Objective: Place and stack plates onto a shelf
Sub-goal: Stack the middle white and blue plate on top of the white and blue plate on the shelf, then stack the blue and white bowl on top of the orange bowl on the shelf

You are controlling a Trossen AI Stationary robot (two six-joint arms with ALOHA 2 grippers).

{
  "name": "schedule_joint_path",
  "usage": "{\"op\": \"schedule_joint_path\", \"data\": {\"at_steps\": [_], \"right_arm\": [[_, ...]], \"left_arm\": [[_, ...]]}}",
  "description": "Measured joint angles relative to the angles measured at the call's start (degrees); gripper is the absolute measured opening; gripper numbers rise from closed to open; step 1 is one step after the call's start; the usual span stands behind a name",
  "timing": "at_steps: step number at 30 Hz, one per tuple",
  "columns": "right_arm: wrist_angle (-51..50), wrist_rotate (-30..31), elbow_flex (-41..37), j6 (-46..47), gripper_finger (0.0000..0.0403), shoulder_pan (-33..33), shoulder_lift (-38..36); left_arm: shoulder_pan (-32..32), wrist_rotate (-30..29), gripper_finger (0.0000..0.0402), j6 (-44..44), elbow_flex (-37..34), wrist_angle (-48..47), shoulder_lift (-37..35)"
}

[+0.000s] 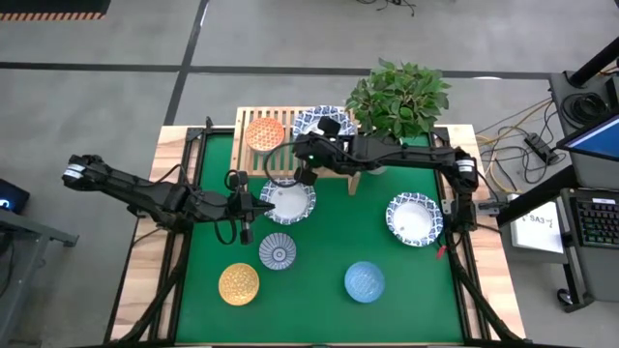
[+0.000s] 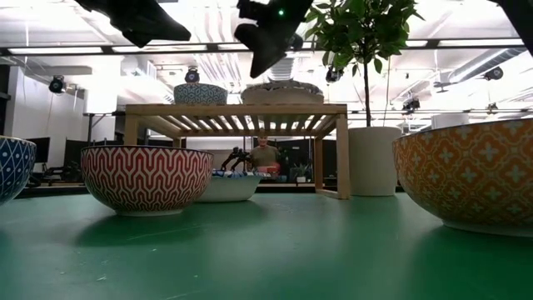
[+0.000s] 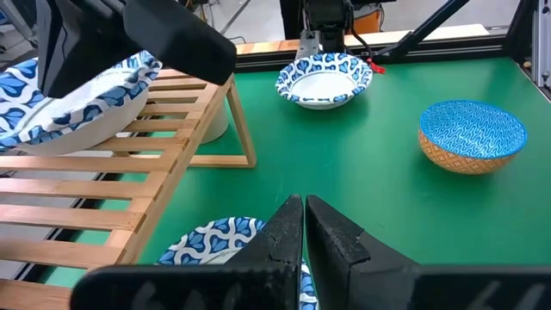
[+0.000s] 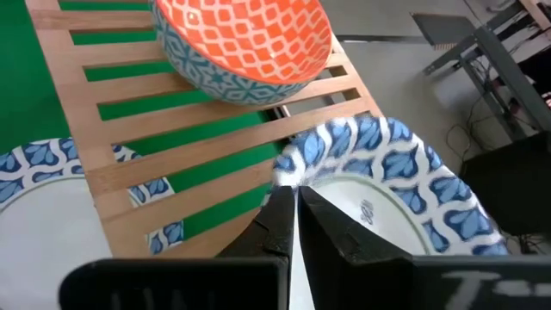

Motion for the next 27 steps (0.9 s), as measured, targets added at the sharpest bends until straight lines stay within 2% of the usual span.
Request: {"op": "schedule_joint_path", "data": {"at_steps": [9, 16, 21, 27], "right_arm": [[-0.19, 0.57, 0.02, 0.49, 0.0009, 1.12, -0.36], [0.04, 0.16, -1.49, -0.18, 0.0009, 8.78, -7.51], [0.13, -0.05, -10.19, 2.81, 0.0009, 15.20, -13.33], [5.60, 0.07, -27.24, 8.15, 0.0009, 22.64, -22.43]], "left_arm": [[0.00, 0.00, 0.0000, 0.02, 0.00, -0.02, 0.00], [0.00, 0.00, 0.0000, 0.02, 0.00, 0.02, 0.00], [0.00, 0.02, 0.0000, -0.30, 0.00, 0.87, 0.00], [0.00, 0.06, 0.0000, -1.90, 0.02, 2.27, -0.02]]}}
